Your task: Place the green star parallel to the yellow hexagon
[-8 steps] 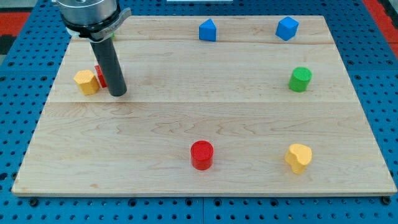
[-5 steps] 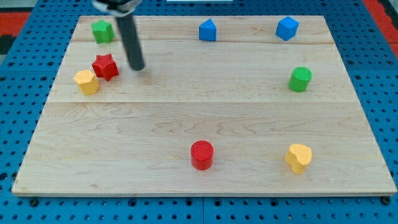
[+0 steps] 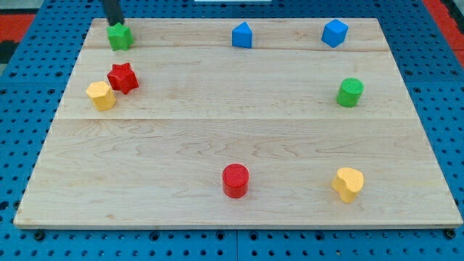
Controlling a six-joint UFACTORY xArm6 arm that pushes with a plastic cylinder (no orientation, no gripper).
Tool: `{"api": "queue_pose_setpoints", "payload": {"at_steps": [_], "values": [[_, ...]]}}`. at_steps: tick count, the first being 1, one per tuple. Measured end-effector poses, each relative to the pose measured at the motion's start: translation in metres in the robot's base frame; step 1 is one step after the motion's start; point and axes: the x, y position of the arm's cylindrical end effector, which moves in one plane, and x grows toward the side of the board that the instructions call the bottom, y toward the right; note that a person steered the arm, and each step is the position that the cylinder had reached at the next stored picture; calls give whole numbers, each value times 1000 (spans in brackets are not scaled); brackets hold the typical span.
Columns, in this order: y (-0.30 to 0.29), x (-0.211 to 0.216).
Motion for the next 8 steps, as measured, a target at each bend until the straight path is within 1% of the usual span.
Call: {"api": "queue_pose_setpoints", "payload": {"at_steps": [1,2,3,5,6,7,8], "values": [[-13,7],[-41,-5],[-21,16],[-11,87],[67,71],[112,70],[134,110]]}}
